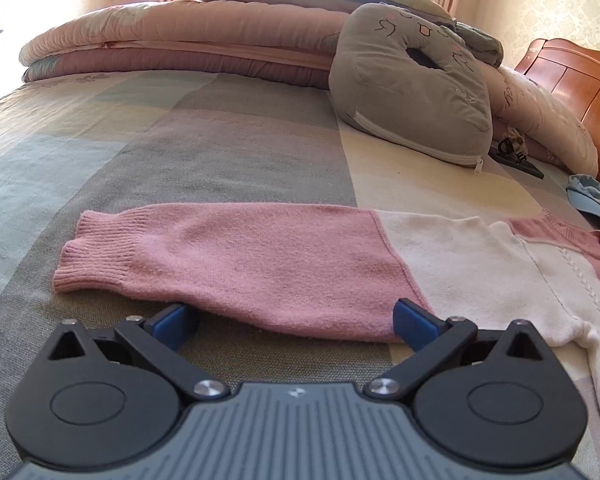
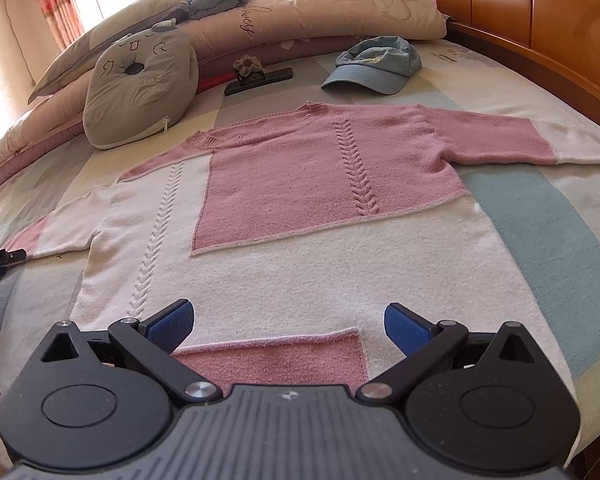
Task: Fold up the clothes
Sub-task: 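Move the open left gripper to the pink sleeve's ribbed cuff, then grasp the pink sleeve cuff with the left gripper and lift it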
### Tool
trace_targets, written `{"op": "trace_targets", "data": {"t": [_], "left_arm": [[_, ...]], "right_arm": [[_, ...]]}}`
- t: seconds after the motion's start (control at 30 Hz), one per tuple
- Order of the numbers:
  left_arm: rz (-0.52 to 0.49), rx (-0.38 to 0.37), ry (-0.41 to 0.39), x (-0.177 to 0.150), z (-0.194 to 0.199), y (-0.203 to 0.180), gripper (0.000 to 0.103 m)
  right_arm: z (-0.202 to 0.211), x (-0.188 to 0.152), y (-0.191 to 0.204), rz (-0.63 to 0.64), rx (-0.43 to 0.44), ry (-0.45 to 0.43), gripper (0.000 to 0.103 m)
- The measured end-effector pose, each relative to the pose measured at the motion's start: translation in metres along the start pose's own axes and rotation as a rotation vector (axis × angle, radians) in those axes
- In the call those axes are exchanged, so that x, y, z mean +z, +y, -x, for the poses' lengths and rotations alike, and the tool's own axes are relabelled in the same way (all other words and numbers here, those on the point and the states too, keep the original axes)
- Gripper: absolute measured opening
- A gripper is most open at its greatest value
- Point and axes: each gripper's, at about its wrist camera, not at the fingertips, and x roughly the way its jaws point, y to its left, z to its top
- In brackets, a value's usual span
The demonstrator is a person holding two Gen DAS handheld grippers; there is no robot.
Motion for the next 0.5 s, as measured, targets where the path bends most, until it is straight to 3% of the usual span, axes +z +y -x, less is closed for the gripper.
{"op": "trace_targets", "data": {"t": [0.5], "left_arm": [[0.176,-0.078,-0.082,0.023,-0.018,0.010,0.102]], "right_arm": [[-0.002,-0.002,0.000,-0.011,-0.019,0.003,0.103]]}}
